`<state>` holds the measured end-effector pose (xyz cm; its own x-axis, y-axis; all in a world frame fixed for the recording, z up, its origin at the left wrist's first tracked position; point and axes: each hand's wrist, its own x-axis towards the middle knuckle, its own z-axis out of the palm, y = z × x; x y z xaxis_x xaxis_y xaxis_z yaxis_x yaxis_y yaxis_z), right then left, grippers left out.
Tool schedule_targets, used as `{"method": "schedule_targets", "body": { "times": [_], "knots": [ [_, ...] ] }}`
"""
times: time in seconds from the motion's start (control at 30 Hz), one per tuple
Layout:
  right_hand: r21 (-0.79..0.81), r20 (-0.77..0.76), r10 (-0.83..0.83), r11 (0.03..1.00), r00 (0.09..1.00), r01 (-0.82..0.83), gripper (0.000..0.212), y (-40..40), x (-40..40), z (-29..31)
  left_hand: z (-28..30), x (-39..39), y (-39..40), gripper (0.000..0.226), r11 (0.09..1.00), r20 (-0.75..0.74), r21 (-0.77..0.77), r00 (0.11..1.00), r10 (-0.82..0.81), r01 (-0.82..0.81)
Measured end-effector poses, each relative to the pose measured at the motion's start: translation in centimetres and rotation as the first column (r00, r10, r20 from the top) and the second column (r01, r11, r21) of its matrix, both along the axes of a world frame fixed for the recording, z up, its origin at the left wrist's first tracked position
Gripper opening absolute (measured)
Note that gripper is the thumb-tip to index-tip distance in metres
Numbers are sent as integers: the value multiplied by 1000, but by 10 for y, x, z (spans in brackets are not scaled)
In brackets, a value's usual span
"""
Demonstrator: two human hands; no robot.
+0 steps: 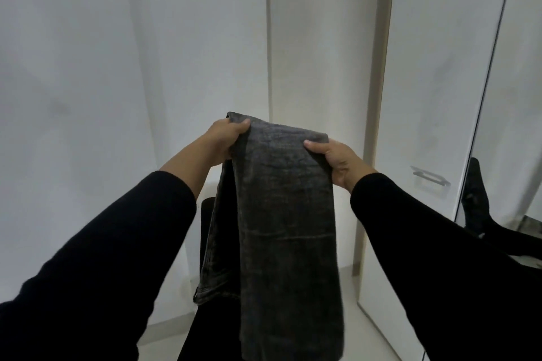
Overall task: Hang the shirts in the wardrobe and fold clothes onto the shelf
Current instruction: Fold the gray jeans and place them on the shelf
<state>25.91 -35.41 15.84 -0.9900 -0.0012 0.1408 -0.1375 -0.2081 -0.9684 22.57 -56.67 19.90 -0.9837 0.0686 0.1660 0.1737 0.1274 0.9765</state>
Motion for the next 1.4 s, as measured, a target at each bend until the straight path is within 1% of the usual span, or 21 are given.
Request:
{"method": "schedule_targets", "body": {
  "times": [0.1, 0.2, 0.27, 0.33, 0.4, 0.5, 0.6, 0.67, 0.7, 0.73, 0.8, 0.83, 0.9, 1.0, 1.1, 1.17, 1.23, 1.27, 1.3, 1.33, 1.4],
  "knots": [
    [68, -70, -62, 995, 996, 66, 9, -7, -3, 7, -4, -3, -10, 41, 994, -50, -1, 993, 110, -110],
    [128, -152, -123, 981, 981, 143, 8, -17, -2, 9, -5, -8, -13, 53, 958, -60, -50, 958, 280, -283],
    [149, -191, -172, 968, 966, 201, 16, -24, -4, 5, -3, -7, -17, 58, 927, -63, -77, 930, 362, -366],
    [178, -230, -222, 948, 948, 265, 23, -30, -6, 2, -1, -7, -20, 65, 916, -74, -66, 917, 392, -397],
    [224, -285, -263, 917, 922, 331, 28, -34, -7, 3, -1, -6, -22, 69, 929, -101, -41, 926, 363, -368],
    [289, -347, -283, 875, 894, 389, 30, -36, -9, 3, -2, 1, -23, 64, 963, -171, -46, 951, 256, -267],
    [391, -422, -345, 765, 838, 512, 30, -36, -15, 2, 0, 8, -26, 57, 967, -250, -164, 956, 152, -197],
    [392, -460, -416, 698, 785, 600, 35, -35, -17, -1, 2, 11, -29, 55, 934, -301, -290, 946, 117, -208],
    [385, -469, -434, 684, 769, 620, 38, -34, -17, -3, 2, 12, -31, 54, 913, -330, -341, 938, 106, -223],
    [377, -478, -429, 688, 766, 620, 42, -34, -14, -4, 3, 14, -33, 52, 895, -361, -375, 927, 101, -243],
    [325, -461, -366, 778, 809, 538, 47, -35, -9, -8, 2, 19, -37, 48, 871, -418, -402, 903, 99, -282],
    [297, -443, -326, 825, 835, 480, 46, -36, -7, -9, 2, 20, -39, 47, 867, -441, -400, 891, 103, -298],
    [277, -397, -267, 877, 878, 392, 40, -39, 1, -9, 0, 23, -43, 44, 860, -472, -393, 874, 116, -326],
    [304, -400, -259, 867, 879, 394, 39, -42, 4, -9, -4, 26, -45, 45, 845, -510, -382, 848, 146, -375],
    [310, -400, -288, 851, 870, 424, 37, -53, 6, -11, -6, 28, -48, 46, 803, -551, -375, 808, 208, -462],
    [279, -371, -295, 869, 880, 409, 35, -61, 6, -14, -9, 26, -54, 43, 747, -581, -421, 786, 213, -514],
    [295, -362, -311, 856, 879, 425, 28, -69, 6, -19, -13, 24, -63, 36, 643, -614, -513, 766, 188, -569],
    [324, -370, -332, 829, 868, 455, 30, -72, 6, -21, -16, 23, -68, 32, 592, -621, -554, 764, 175, -585],
    [351, -372, -346, 806, 861, 476, 37, -74, 6, -23, -18, 23, -74, 29, 556, -616, -588, 771, 163, -587],
    [366, -361, -343, 803, 867, 470, 43, -78, 5, -26, -22, 22, -81, 27, 530, -600, -621, 785, 152, -577],
    [352, -296, -277, 858, 914, 374, 49, -83, 6, -30, -28, 22, -91, 23, 481, -578, -674, 806, 129, -560]
  ]
}}
